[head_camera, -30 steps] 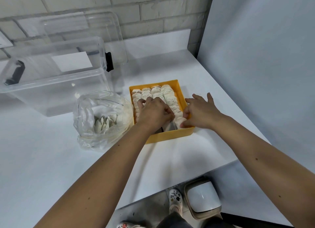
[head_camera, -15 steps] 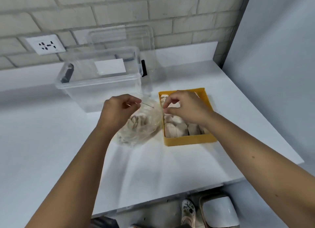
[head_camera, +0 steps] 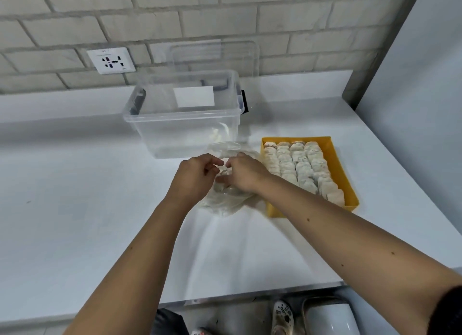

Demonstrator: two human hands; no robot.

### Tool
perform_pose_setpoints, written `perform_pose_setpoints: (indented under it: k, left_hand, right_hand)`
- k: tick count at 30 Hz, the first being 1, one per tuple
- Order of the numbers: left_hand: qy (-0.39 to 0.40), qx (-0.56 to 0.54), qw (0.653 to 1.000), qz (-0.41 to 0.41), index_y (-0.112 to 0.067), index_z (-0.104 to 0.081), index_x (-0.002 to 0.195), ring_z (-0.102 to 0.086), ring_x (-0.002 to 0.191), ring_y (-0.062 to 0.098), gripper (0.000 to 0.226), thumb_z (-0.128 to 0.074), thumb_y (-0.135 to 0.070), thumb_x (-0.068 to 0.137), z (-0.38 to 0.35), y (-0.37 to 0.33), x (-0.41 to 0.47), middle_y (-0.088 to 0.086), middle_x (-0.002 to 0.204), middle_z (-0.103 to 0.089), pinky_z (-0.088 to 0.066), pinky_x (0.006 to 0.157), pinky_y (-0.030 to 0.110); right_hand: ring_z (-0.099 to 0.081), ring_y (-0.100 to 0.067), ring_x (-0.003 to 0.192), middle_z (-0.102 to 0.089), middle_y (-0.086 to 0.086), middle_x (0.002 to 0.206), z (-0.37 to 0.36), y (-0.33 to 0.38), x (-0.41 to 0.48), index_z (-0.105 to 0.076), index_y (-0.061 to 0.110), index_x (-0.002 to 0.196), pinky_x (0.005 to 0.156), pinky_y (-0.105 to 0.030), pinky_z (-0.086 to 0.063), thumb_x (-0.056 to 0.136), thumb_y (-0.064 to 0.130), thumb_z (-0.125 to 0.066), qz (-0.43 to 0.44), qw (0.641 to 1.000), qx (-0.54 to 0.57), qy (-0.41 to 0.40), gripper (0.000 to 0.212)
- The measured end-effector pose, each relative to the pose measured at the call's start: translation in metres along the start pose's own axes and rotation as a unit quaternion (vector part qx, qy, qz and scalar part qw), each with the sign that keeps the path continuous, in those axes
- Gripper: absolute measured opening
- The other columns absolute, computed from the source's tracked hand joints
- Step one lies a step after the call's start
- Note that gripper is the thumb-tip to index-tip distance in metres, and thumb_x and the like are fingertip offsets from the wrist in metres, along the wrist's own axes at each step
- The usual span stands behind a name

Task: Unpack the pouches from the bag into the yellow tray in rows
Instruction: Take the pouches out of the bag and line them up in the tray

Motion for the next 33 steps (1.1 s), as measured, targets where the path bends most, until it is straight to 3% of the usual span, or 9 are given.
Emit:
perform_pose_setpoints:
  k: [3, 6, 10, 14, 17, 21, 24, 29, 33]
  left_hand:
    - [0.001, -0.006, 1.0, 0.009, -0.024, -0.072, 0.107, -0.068, 0.091, 0.011, 0.024, -0.059, -0.01, 0.094, -0.001, 0.002, 0.001, -0.005, 0.094, -0.075, -0.048, 0.078, 0.015]
    - [0.003, -0.004, 1.0, 0.016, -0.024, -0.072, 0.108, -0.067, 0.091, 0.012, 0.023, -0.059, -0.011, 0.095, -0.001, 0.005, 0.0, -0.004, 0.097, -0.074, -0.045, 0.069, 0.009]
    - [-0.008, -0.027, 0.999, 0.036, -0.024, -0.072, 0.112, -0.065, 0.094, 0.013, 0.024, -0.058, -0.014, 0.095, 0.003, 0.007, -0.002, -0.003, 0.101, -0.073, -0.044, 0.066, 0.015]
    - [-0.019, -0.09, 0.994, 0.058, -0.024, -0.068, 0.121, -0.065, 0.1, 0.012, 0.026, -0.061, -0.022, 0.096, 0.003, 0.002, -0.002, -0.003, 0.103, -0.072, -0.042, 0.067, 0.006]
    - [-0.002, -0.123, 0.99, 0.074, -0.022, -0.064, 0.126, -0.065, 0.101, 0.012, 0.034, -0.064, -0.033, 0.094, -0.003, -0.01, 0.002, -0.004, 0.105, -0.072, -0.044, 0.076, 0.012]
    - [0.03, -0.226, 0.967, 0.112, -0.016, -0.062, 0.124, -0.073, 0.088, 0.019, 0.043, -0.07, -0.039, 0.089, -0.011, -0.026, 0.009, 0.002, 0.099, -0.075, -0.058, 0.085, 0.033]
    - [0.055, -0.309, 0.94, 0.135, -0.009, -0.067, 0.114, -0.074, 0.082, 0.024, 0.03, -0.072, -0.027, 0.09, -0.017, -0.034, 0.012, 0.013, 0.102, -0.075, -0.062, 0.073, 0.03]
    - [0.02, -0.361, 0.92, 0.15, 0.0, -0.067, 0.11, -0.073, 0.093, 0.033, 0.022, -0.068, -0.012, 0.092, -0.019, -0.027, 0.016, 0.017, 0.108, -0.072, -0.061, 0.084, 0.041]
    - [0.103, -0.389, 0.907, 0.124, 0.003, -0.065, 0.11, -0.072, 0.094, 0.026, 0.021, -0.065, -0.012, 0.095, -0.015, -0.023, 0.011, 0.013, 0.105, -0.071, -0.06, 0.085, 0.034]
  right_hand:
    - [-0.059, -0.019, 0.113, -0.066, 0.0, 0.117, -0.012, 0.002, 0.006, -0.069, 0.02, 0.11, 0.082, -0.029, -0.044, 0.078, 0.045, -0.073, -0.007, 0.999, 0.012, 0.032, 0.041]
    - [-0.061, -0.02, 0.105, -0.069, 0.0, 0.109, -0.016, 0.0, 0.006, -0.068, 0.019, 0.09, 0.08, -0.028, -0.044, 0.081, 0.033, -0.075, 0.002, 0.999, 0.025, 0.04, 0.018]
    - [-0.064, -0.017, 0.085, -0.071, -0.001, 0.089, 0.002, -0.02, -0.007, -0.071, 0.009, 0.084, 0.077, -0.031, -0.051, 0.08, 0.021, -0.076, 0.011, 0.993, 0.1, -0.064, 0.014]
    - [-0.062, -0.009, 0.07, -0.067, 0.0, 0.08, 0.02, -0.042, -0.022, -0.068, 0.015, 0.085, 0.068, -0.021, -0.052, 0.078, 0.012, -0.08, -0.027, 0.91, 0.404, -0.088, 0.014]
    - [-0.065, -0.007, 0.06, -0.07, -0.007, 0.082, 0.026, -0.044, -0.027, -0.068, 0.011, 0.087, 0.06, -0.021, -0.055, 0.079, 0.006, -0.078, -0.042, 0.861, 0.502, -0.07, 0.014]
    - [-0.066, -0.008, 0.063, -0.069, -0.007, 0.084, 0.026, -0.042, -0.028, -0.068, 0.005, 0.096, 0.065, -0.022, -0.056, 0.076, 0.005, -0.08, -0.032, 0.852, 0.516, -0.079, 0.023]
    - [-0.066, -0.011, 0.078, -0.067, -0.007, 0.089, 0.028, -0.041, -0.03, -0.069, 0.002, 0.103, 0.076, -0.023, -0.058, 0.072, 0.001, -0.082, -0.007, 0.863, 0.5, -0.068, 0.034]
    - [-0.069, -0.01, 0.088, -0.074, -0.008, 0.099, 0.045, -0.056, -0.039, -0.07, 0.008, 0.109, 0.078, -0.019, -0.055, 0.067, -0.006, -0.083, 0.009, 0.9, 0.435, -0.024, 0.046]
    - [-0.072, -0.015, 0.092, -0.076, -0.01, 0.094, 0.07, -0.071, -0.046, -0.07, 0.011, 0.111, 0.083, -0.021, -0.056, 0.078, -0.005, -0.075, 0.008, 0.894, 0.448, -0.013, 0.038]
Point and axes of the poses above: each hand's wrist, its own x-axis towards the middle knuckle, its own z-axis out of the back of the hand, y = z × x, the point moved 1 cm from there along x, towards the middle knuckle
